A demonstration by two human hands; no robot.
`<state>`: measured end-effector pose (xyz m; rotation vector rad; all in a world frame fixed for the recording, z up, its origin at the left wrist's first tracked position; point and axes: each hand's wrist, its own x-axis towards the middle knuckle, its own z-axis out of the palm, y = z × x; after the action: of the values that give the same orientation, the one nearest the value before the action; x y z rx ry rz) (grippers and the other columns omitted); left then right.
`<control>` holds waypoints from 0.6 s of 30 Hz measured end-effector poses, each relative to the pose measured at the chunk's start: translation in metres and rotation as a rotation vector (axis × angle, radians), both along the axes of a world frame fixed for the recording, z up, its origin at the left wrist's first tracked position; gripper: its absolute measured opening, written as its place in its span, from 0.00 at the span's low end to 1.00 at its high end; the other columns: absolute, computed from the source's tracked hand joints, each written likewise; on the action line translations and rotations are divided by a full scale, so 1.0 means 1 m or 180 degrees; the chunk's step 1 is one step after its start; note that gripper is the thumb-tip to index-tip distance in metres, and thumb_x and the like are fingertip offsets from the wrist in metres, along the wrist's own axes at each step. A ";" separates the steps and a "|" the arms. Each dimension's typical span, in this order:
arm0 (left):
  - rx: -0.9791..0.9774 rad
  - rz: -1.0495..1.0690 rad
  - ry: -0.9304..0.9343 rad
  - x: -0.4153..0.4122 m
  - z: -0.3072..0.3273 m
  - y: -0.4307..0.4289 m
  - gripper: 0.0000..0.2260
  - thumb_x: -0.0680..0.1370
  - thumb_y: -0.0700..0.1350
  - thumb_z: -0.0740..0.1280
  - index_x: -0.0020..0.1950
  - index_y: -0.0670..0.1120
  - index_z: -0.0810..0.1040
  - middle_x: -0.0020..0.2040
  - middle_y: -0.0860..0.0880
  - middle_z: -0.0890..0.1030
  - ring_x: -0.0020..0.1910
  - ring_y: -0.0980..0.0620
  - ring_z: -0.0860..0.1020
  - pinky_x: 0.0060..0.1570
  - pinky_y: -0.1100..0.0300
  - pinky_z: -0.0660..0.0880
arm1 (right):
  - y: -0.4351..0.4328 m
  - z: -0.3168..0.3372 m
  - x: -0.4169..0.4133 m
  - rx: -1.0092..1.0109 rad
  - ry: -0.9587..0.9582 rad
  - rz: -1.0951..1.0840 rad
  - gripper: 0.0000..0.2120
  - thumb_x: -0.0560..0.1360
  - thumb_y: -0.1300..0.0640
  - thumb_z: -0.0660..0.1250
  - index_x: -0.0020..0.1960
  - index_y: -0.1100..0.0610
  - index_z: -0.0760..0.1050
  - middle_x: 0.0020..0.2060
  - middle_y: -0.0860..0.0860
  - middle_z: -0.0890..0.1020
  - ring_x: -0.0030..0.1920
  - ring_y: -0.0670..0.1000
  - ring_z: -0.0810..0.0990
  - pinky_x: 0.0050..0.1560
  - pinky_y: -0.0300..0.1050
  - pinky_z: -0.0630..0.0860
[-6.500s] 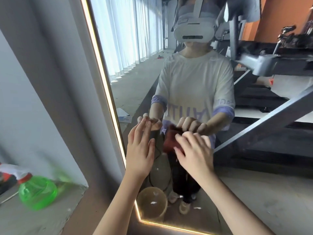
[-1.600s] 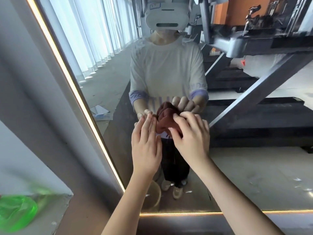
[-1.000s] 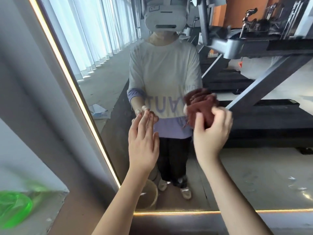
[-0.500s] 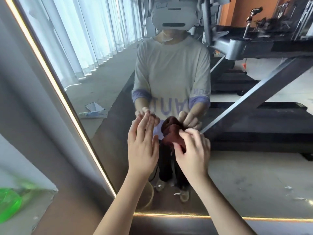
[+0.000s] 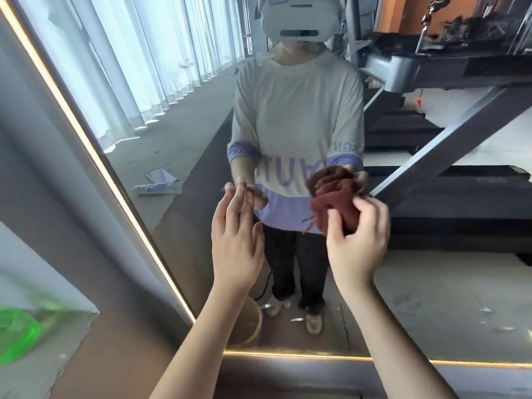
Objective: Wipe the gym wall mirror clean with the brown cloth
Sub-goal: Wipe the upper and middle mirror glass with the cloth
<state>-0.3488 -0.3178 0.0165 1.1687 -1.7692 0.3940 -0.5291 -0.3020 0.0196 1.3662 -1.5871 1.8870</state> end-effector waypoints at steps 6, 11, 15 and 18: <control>-0.0081 0.0138 0.0061 -0.010 0.000 -0.001 0.23 0.78 0.34 0.61 0.73 0.31 0.67 0.75 0.35 0.67 0.74 0.38 0.63 0.77 0.55 0.55 | 0.002 -0.012 0.017 0.0534 0.1731 0.0292 0.16 0.66 0.57 0.75 0.52 0.58 0.79 0.46 0.54 0.79 0.45 0.58 0.78 0.44 0.51 0.69; -0.0068 0.0108 0.0055 -0.007 0.002 0.001 0.22 0.81 0.40 0.57 0.73 0.32 0.68 0.73 0.35 0.69 0.72 0.37 0.66 0.76 0.51 0.59 | -0.004 0.028 0.013 -0.0051 -0.0309 0.0320 0.17 0.72 0.55 0.68 0.57 0.60 0.74 0.51 0.58 0.79 0.52 0.57 0.76 0.51 0.52 0.72; -0.0272 -0.0029 0.0098 -0.012 0.011 0.002 0.21 0.81 0.40 0.57 0.72 0.31 0.69 0.73 0.37 0.69 0.73 0.40 0.65 0.74 0.48 0.61 | -0.004 0.034 0.021 0.0111 0.1198 0.0214 0.17 0.74 0.53 0.66 0.61 0.56 0.71 0.51 0.57 0.79 0.50 0.58 0.75 0.49 0.53 0.71; -0.0396 -0.0109 -0.0154 -0.015 0.014 -0.006 0.22 0.82 0.41 0.58 0.74 0.33 0.68 0.75 0.37 0.67 0.76 0.39 0.63 0.75 0.46 0.60 | -0.008 0.048 0.003 -0.0015 0.1433 0.0018 0.18 0.74 0.53 0.68 0.62 0.57 0.74 0.49 0.56 0.80 0.48 0.59 0.78 0.46 0.53 0.71</control>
<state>-0.3643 -0.3234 0.0310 1.0478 -1.7774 0.5085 -0.5261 -0.3102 0.0680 1.6489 -1.3485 1.4456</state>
